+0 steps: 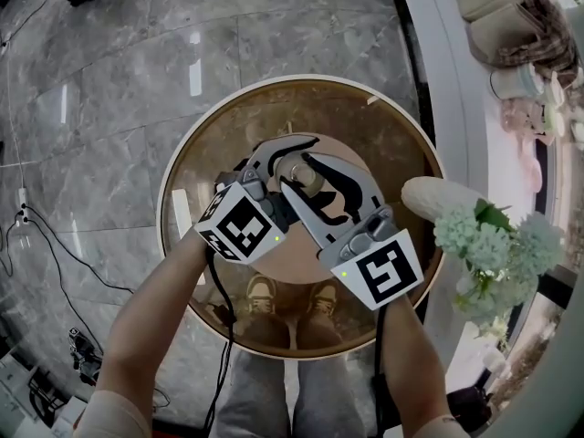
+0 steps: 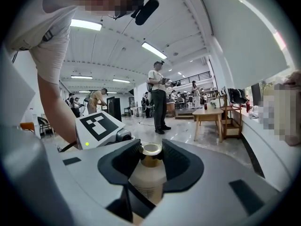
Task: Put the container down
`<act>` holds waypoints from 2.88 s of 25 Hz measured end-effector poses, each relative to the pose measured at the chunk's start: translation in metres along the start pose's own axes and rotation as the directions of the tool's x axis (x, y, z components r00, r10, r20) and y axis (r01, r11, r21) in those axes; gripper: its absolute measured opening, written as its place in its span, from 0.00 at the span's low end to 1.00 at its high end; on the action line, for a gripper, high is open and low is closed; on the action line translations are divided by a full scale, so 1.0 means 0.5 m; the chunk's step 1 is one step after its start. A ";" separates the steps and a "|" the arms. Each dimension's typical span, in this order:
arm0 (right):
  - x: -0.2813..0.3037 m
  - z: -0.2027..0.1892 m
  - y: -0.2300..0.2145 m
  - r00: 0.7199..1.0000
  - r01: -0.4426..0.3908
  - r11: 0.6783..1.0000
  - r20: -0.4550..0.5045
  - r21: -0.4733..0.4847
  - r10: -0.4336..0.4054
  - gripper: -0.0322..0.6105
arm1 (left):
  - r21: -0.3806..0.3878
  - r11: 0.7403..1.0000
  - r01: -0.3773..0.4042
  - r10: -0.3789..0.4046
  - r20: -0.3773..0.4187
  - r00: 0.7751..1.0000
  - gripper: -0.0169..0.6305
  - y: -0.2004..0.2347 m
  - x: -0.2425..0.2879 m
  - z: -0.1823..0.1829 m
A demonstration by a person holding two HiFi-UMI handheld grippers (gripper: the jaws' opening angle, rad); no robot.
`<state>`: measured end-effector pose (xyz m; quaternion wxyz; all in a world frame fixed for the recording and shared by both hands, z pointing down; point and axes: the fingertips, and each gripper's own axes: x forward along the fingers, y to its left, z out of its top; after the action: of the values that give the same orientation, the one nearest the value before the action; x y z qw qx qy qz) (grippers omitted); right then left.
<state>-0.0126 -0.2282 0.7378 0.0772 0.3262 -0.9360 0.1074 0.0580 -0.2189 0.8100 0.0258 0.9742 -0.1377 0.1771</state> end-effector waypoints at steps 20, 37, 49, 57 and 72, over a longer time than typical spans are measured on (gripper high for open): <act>-0.001 -0.040 -0.033 1.000 0.007 0.998 -0.001 -0.066 -0.007 0.27 | 0.011 0.998 0.065 -0.061 -0.219 0.974 0.57 0.001 0.039 -0.052; -0.005 -0.063 -0.038 1.000 -0.015 0.997 -0.016 -0.074 0.014 0.28 | 0.065 0.998 -0.009 0.031 -0.335 0.942 0.57 0.011 0.033 -0.082; -0.016 -0.019 -0.040 1.000 0.000 0.999 0.011 -0.037 0.000 0.31 | -0.018 0.993 -0.115 0.103 -0.320 0.942 0.57 0.023 -0.037 -0.073; -0.039 0.082 -0.006 0.998 0.057 0.992 0.015 -0.110 -0.056 0.29 | -0.086 0.977 -0.195 0.165 -0.277 0.947 0.57 0.023 -0.138 0.003; -0.141 0.425 0.067 0.983 0.168 0.977 0.093 -0.130 -0.156 0.11 | -0.215 0.903 -0.372 0.364 -0.080 0.928 0.37 0.024 -0.353 0.369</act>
<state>0.0050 -0.2142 0.5127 0.0692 0.3995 -0.9138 0.0227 -0.0416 -0.2031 0.5753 0.1054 0.9178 -0.3378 0.1802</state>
